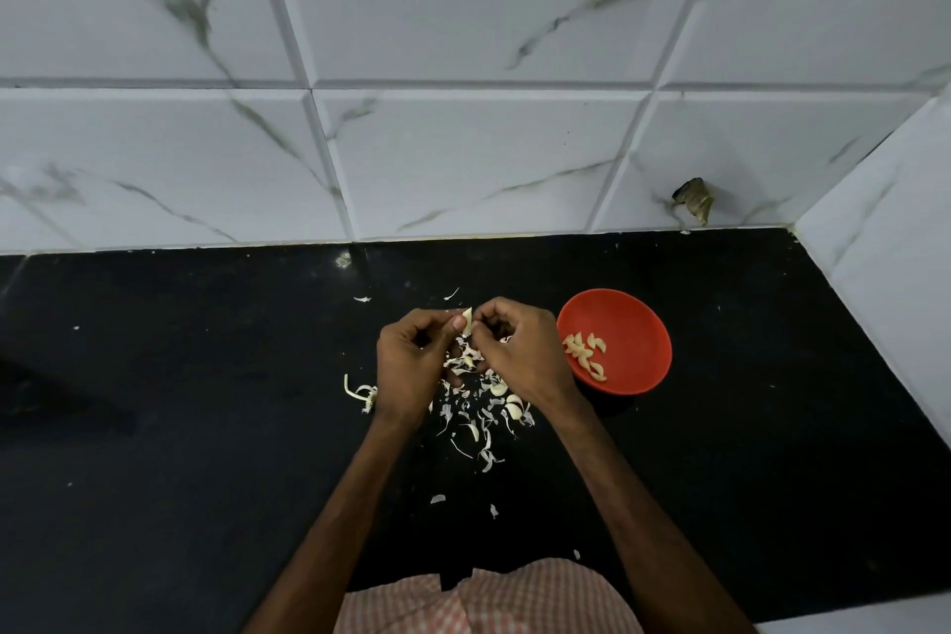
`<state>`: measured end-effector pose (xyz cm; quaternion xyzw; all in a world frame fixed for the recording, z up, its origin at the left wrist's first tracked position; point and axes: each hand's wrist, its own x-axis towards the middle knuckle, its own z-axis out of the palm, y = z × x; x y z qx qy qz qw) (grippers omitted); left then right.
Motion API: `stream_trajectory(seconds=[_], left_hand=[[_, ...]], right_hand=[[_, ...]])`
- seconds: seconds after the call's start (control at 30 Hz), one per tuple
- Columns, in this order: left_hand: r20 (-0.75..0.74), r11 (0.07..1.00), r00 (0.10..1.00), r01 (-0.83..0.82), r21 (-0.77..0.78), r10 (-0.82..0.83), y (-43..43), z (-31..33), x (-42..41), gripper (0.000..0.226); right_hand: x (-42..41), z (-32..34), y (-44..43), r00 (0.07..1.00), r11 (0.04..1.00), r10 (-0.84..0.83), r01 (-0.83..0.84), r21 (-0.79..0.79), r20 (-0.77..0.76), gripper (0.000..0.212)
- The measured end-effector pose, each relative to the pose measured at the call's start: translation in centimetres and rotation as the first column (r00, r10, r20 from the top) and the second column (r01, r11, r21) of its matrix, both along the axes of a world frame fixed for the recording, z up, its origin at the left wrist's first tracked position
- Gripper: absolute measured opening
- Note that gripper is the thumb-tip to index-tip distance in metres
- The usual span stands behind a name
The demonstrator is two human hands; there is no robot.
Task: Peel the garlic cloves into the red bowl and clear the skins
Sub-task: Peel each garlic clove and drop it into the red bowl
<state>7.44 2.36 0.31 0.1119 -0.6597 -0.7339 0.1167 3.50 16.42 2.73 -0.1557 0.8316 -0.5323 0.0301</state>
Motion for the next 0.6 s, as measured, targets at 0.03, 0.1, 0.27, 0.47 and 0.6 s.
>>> stream_trajectory(seconds=[0.03, 0.1, 0.27, 0.47, 0.6], left_hand=[[0.000, 0.999, 1.000, -0.004, -0.038, 0.004, -0.01, 0.06, -0.03, 0.009], [-0.010, 0.991, 1.000, -0.007, -0.131, 0.006, 0.02, 0.21, -0.01, 0.009], [-0.002, 0.988, 1.000, -0.014, -0.154, 0.013, 0.15, 0.45, 0.02, 0.009], [0.020, 1.000, 1.000, -0.003, -0.023, 0.003, -0.03, 0.49, -0.17, 0.008], [0.014, 0.999, 1.000, 0.014, 0.035, -0.015, -0.26, 0.59, -0.16, 0.008]], right_hand=[[-0.05, -0.05, -0.01, 1.000, 1.000, 0.000, 0.000, 0.008, 0.001, 0.005], [-0.11, -0.20, 0.03, 1.000, 1.000, 0.001, -0.001, 0.028, 0.011, 0.006], [-0.07, -0.29, 0.12, 0.999, 1.000, -0.010, 0.010, -0.013, 0.036, 0.007], [-0.03, -0.07, -0.11, 0.993, 0.991, -0.009, 0.023, -0.129, 0.114, 0.005], [-0.24, 0.25, 0.23, 0.980, 0.979, 0.043, -0.002, -0.204, 0.196, 0.006]])
